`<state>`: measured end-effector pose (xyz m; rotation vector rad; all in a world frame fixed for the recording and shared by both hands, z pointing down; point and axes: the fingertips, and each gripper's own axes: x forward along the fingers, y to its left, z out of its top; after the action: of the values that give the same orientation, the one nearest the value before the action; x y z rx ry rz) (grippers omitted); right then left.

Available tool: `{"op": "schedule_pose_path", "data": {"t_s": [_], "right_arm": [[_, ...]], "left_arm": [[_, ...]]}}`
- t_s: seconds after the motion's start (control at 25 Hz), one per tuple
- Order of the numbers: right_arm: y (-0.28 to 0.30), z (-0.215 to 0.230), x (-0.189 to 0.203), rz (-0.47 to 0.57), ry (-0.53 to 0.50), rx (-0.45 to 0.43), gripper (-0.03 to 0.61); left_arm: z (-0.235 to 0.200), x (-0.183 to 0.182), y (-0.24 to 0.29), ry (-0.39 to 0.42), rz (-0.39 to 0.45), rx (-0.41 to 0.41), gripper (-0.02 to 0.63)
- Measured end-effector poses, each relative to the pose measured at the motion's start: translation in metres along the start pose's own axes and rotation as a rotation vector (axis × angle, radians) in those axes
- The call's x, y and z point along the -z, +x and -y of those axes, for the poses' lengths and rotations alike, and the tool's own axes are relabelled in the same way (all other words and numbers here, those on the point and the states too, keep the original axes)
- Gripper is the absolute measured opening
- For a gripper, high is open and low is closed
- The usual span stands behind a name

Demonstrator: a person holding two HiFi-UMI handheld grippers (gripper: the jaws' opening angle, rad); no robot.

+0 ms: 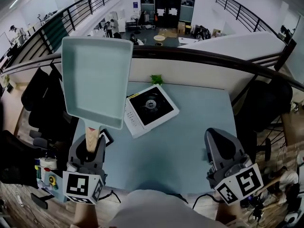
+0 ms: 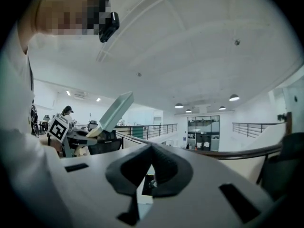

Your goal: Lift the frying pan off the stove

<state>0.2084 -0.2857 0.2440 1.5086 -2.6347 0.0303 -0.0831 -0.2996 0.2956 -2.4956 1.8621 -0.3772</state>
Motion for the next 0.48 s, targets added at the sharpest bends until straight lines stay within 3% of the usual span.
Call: {"op": "schedule_pose_path", "data": {"t_s": [0.28, 0.48], "right_arm": [[0.007, -0.001, 0.009, -0.027, 0.015, -0.013, 0.003], [0.011, 0.007, 0.016, -0.062, 0.003, 0.026, 0.003]], "left_arm": [[-0.003, 0.006, 0.000, -0.015, -0.032, -0.004, 0.121], [-0.005, 0.006, -0.001, -0.022, -0.031, -0.010, 0.121]]}}
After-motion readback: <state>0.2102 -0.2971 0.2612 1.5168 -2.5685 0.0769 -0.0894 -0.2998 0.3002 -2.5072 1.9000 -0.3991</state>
